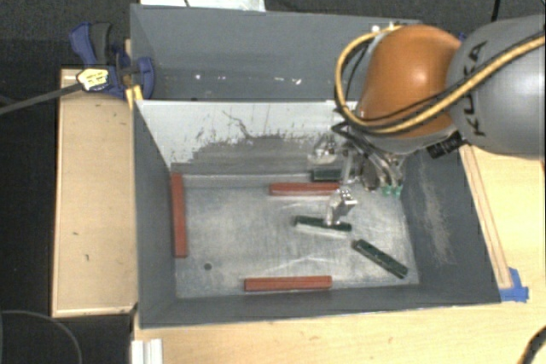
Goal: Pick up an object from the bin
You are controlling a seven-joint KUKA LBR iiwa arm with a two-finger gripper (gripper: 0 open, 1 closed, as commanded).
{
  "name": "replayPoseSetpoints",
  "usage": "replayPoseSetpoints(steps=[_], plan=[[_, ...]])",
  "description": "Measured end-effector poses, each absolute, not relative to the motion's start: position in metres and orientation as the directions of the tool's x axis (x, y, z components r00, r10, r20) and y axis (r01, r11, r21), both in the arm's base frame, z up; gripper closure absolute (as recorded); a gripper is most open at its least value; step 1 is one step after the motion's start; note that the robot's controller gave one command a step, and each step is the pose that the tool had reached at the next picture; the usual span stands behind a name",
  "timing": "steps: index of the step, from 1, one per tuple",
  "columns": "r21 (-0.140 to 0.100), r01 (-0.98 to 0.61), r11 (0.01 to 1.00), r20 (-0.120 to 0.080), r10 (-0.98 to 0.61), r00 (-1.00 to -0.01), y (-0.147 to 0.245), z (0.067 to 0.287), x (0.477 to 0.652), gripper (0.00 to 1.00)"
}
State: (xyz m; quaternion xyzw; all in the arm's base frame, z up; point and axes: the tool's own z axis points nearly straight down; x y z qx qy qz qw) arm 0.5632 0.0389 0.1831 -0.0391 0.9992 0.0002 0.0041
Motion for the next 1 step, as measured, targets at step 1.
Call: replayPoseSetpoints(steps=[1], plan=[[0.001,-0.023,1.0,-0.007,-0.023,-1.0,0.0305,0.1229,0.5815,0.0]])
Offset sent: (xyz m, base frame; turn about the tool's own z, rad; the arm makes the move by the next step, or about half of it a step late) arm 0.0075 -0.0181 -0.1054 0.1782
